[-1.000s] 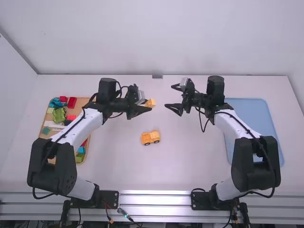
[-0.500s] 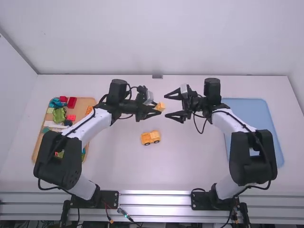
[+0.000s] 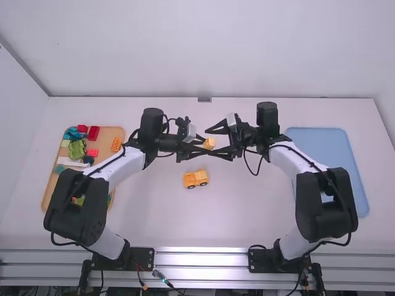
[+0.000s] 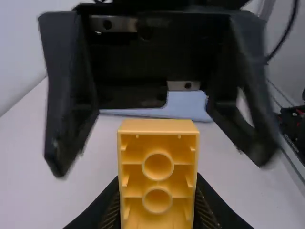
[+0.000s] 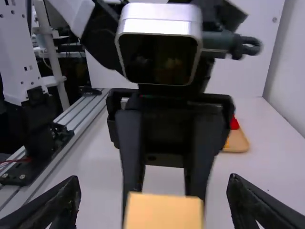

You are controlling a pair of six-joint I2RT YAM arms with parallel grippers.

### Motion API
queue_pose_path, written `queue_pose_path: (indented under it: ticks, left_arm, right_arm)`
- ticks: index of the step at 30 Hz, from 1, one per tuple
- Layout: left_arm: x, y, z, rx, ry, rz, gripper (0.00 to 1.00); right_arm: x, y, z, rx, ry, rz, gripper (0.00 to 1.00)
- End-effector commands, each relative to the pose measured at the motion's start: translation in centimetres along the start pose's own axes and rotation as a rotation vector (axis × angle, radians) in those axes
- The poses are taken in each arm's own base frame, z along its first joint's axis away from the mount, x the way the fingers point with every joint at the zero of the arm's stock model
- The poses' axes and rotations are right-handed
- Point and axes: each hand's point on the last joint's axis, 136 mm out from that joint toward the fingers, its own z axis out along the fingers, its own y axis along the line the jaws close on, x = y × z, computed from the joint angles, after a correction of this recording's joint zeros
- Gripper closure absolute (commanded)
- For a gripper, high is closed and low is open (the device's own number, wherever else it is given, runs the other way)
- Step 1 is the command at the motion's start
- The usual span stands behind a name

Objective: Assemble lego blocks to make yellow taxi

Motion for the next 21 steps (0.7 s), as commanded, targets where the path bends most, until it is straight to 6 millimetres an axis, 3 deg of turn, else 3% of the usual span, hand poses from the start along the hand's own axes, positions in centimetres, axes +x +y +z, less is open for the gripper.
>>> queue_pose_path:
  ticks: [1,6,13,21]
  left_arm:
    - [-0.1,-0.9,-0.2,0.041,-0.04,-0.064,0.98]
    - [-0.3,-0.1,-0.1,-0.032,-0.063,-0.088,0.98]
    - [-0.4,0.2,-0.2,-0.061,-0.077,-0.113,0.98]
    - [-0.4,0.1,-0.2,-0.058,-0.078,-0.111,0.98]
  right_arm:
    - [0.4,0.7,-0.7,-0.021,-0.025,0.02,0.24]
    - [0.5,0.7,-0.8,-0.018,-0.025,0.02,0.28]
    - [0.3,0.6,-0.8,-0.018,-0.025,0.006,0.44]
    - [0.2,0.7,-0.4,-0.027,-0.025,-0.001,0.44]
